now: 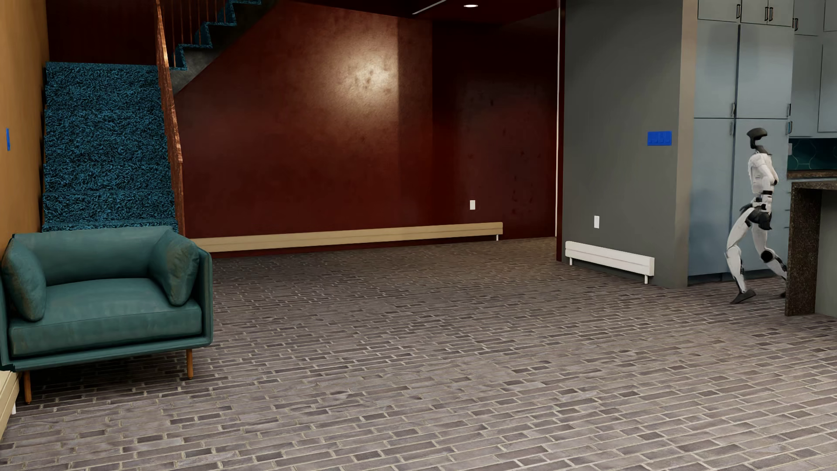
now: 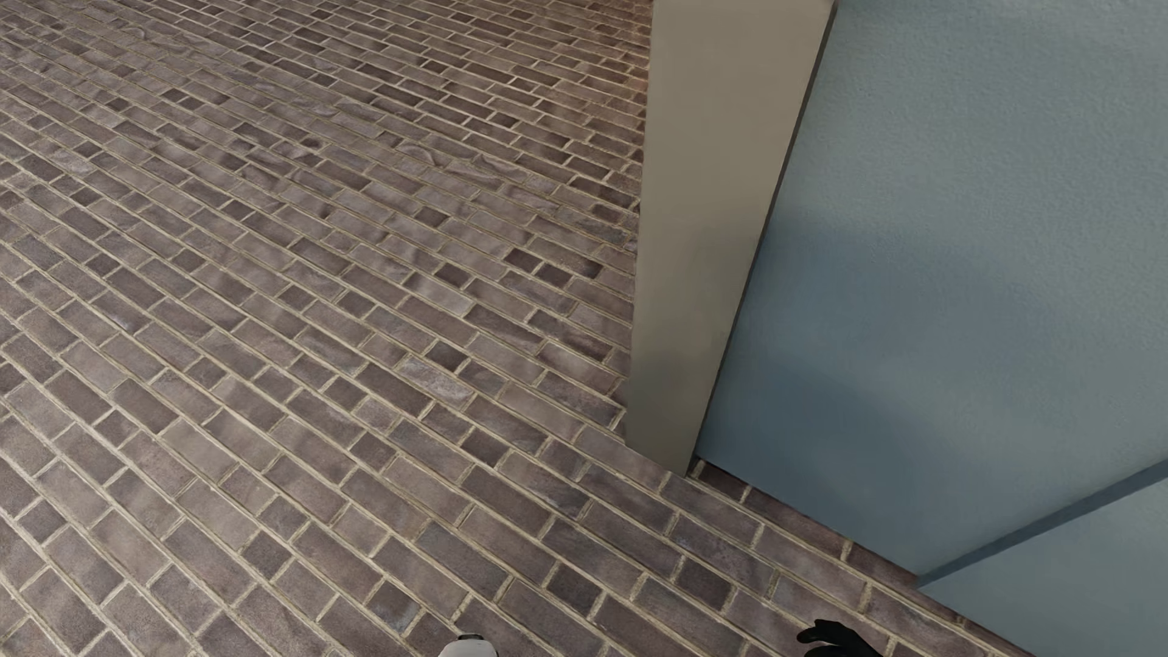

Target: Walk towards the armchair

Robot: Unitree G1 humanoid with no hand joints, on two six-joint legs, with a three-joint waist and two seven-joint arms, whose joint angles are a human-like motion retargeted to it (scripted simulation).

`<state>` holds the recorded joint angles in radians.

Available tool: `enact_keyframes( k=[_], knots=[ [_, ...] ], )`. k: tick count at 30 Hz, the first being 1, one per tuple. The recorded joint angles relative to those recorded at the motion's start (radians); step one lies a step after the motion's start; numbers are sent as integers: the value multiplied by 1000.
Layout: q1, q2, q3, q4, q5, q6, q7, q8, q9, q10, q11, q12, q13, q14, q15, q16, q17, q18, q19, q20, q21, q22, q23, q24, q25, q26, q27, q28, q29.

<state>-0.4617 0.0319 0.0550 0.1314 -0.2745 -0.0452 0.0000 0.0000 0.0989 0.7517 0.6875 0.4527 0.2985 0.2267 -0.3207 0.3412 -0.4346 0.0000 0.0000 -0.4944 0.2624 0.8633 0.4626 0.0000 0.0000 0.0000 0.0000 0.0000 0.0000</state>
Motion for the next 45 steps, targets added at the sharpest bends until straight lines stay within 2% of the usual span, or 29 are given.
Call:
enact_keyframes(
  k=[1,3,4,6,9,12,14,18,19,21,23,24,25,27,28,29,31,32,33,34,35,36,37,38,39,40,41,43,45],
  knots=[
    [-14,40,31,11,4,-9,0,0,-6,45,-19,7,13,39,16,0,7,0,0,-36,7,-13,7,0,0,0,0,0,0],
    [-36,109,83,-1,11,-6,0,0,-18,82,-32,20,43,93,48,-5,11,0,0,0,9,-1,39,0,0,0,0,0,0],
    [-71,106,100,-31,-20,-15,0,0,-21,127,13,18,48,96,70,-9,12,0,0,-5,7,0,68,0,0,0,0,0,0],
    [-44,62,86,-101,-72,-20,0,0,-13,169,177,-18,65,-7,129,-5,31,0,0,-11,-6,22,161,0,0,0,0,0,0],
    [76,-123,-62,-218,12,-20,0,0,-1,96,498,-98,108,-200,81,27,50,0,0,57,18,-12,295,0,0,0,0,0,0],
    [365,-374,-182,-337,136,-29,0,0,11,-173,496,-196,178,-445,49,69,53,0,0,124,106,-141,357,0,0,0,0,0,0],
    [547,-538,-291,-331,181,-15,0,0,0,-304,344,-247,216,-576,74,89,46,0,0,150,135,-220,385,0,0,0,0,0,0],
    [834,-742,-444,-279,152,15,0,0,2,-386,-48,-365,222,-726,156,135,8,0,0,123,168,-364,469,0,0,0,0,0,0],
    [880,-761,-482,-252,136,13,0,0,-6,-387,-87,-382,217,-701,135,142,-1,0,0,95,172,-364,483,0,0,0,0,0,0],
    [922,-772,-544,-180,149,45,0,0,-14,-315,35,-377,196,-508,90,126,-13,0,0,36,184,-296,527,0,0,0,0,0,0],
    [828,-793,-525,-121,176,89,0,0,-16,-39,270,-345,157,-171,87,79,-8,0,0,-50,213,-176,586,0,0,0,0,0,0],
    [780,-688,-473,-120,226,68,0,0,38,177,317,-308,130,-6,23,98,19,0,0,-85,180,-178,574,0,0,0,0,0,0],
    [655,-617,-404,-113,253,62,0,0,30,398,312,-295,103,-8,-26,85,39,0,0,-123,188,-132,556,0,0,0,0,0,0],
    [438,-391,-239,-149,289,29,0,0,29,613,192,-203,66,-136,-30,64,61,0,0,-163,157,-84,430,0,0,0,0,0,0],
    [305,-277,-171,-183,279,7,0,0,19,595,108,-156,48,-146,-14,46,72,0,0,-143,117,-45,345,0,0,0,0,0,0],
    [223,-132,-95,-195,280,-2,0,0,20,457,9,-89,45,-96,6,31,70,0,0,-103,86,-28,249,0,0,0,0,0,0],
    [85,77,33,-217,251,-13,0,0,21,57,-119,-29,-29,29,25,66,48,0,0,-228,40,-12,109,0,0,0,0,0,0],
    [44,168,91,-215,238,-16,0,0,19,-137,-170,5,-70,-59,0,76,30,0,0,-241,8,-8,47,0,0,0,0,0,0],
    [1,246,133,-213,228,-20,0,0,7,-278,-197,35,-117,-306,-38,87,14,0,0,-250,-10,-9,3,0,0,0,0,0,0],
    [-50,310,174,-199,205,-31,0,0,3,-280,-203,59,-159,-551,-65,103,-2,0,0,-269,-24,-14,-30,0,0,0,0,0,0],
    [-86,360,239,-177,170,-35,0,0,4,-264,-198,74,-177,-607,-56,104,-9,0,0,-269,-83,13,-45,0,0,0,0,0,0],
    [-119,391,294,-169,123,-38,0,0,11,-261,-159,82,-184,-460,19,101,-14,0,0,-270,-96,40,-35,0,0,0,0,0,0],
    [-149,403,313,-170,100,-39,0,0,0,-183,-103,94,-164,-186,179,87,-11,0,0,-255,-102,67,-11,0,0,0,0,0,0],
    [-180,344,282,-224,46,-84,0,0,-20,-100,38,96,-145,17,405,76,11,0,0,-255,-89,98,34,0,0,0,0,0,0],
    [-145,303,219,-266,50,-92,0,0,-9,-1,198,71,-113,27,563,72,31,0,0,-276,-70,121,100,0,0,0,0,0,0],
    [-76,178,157,-310,49,-102,0,0,-7,6,414,38,-90,-21,555,65,51,0,0,-275,-35,112,162,0,0,0,0,0,0],
    [42,84,91,-343,64,-99,0,0,10,-31,577,2,-63,-78,404,61,64,0,0,-238,27,80,225,0,0,0,0,0,0],
    [295,-122,-59,-364,128,-58,0,0,18,-152,690,-87,15,-203,146,58,80,0,0,-153,143,-7,363,0,0,0,0,0,0],
    [526,-310,-180,-336,156,-25,0,0,16,-276,516,-171,111,-372,100,67,78,0,0,-32,213,-144,477,0,0,0,0,0,0]
  ],
)
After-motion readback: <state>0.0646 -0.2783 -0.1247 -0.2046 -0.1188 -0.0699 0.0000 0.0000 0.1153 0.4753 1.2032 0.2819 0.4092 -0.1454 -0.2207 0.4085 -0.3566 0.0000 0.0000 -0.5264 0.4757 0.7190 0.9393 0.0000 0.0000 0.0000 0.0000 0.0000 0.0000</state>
